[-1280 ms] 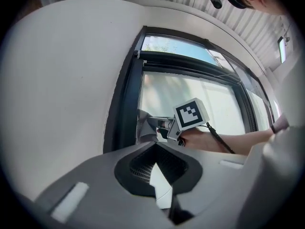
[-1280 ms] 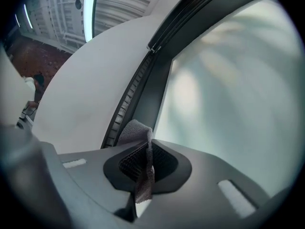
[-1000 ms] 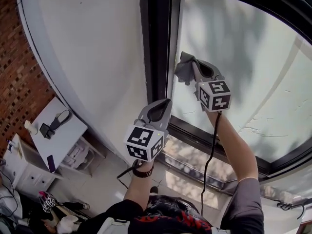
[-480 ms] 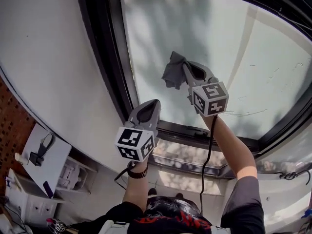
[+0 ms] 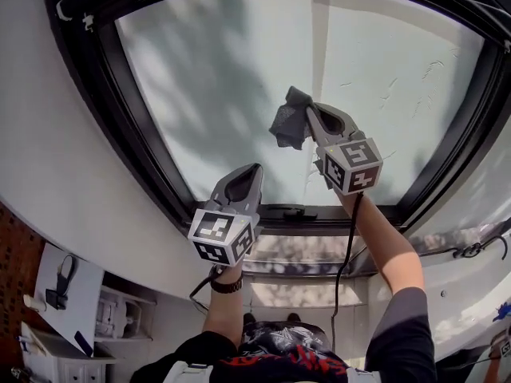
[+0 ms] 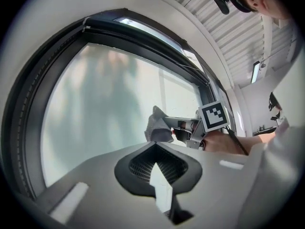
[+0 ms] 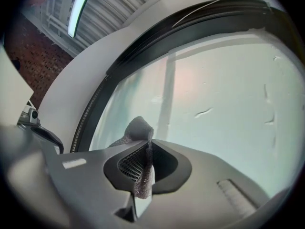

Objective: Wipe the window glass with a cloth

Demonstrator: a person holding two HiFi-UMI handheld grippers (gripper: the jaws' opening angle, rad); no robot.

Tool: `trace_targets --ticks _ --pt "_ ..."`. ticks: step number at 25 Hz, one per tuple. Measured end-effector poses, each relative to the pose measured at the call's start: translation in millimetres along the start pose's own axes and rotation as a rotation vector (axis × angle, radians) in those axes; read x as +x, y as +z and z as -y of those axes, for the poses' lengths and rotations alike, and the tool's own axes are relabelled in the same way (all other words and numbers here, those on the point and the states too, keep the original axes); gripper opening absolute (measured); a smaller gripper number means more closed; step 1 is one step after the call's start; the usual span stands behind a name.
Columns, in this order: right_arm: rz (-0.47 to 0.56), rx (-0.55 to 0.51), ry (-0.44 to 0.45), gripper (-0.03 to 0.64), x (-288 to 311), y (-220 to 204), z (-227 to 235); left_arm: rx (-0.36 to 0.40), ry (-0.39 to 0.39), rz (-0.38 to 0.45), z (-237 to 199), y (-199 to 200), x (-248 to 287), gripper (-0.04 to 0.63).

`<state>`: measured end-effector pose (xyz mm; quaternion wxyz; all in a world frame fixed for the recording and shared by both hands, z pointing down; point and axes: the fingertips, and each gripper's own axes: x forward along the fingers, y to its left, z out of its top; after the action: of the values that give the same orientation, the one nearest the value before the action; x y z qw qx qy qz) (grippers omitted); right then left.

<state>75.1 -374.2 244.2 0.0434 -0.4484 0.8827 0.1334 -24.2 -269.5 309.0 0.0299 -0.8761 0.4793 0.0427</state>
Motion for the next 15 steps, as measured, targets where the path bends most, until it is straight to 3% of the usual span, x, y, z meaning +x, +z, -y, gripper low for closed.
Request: trace_targets --ticks 6,15 --pt "-0.008 0.020 -0.139 0.017 -62 -6 77 -0.010 -0.079 0.021 43 7 34 0.000" --pt "-0.062 0.009 -0.428 0.017 -182 -23 209 -0.008 -0.218 0.017 120 2 79 0.000"
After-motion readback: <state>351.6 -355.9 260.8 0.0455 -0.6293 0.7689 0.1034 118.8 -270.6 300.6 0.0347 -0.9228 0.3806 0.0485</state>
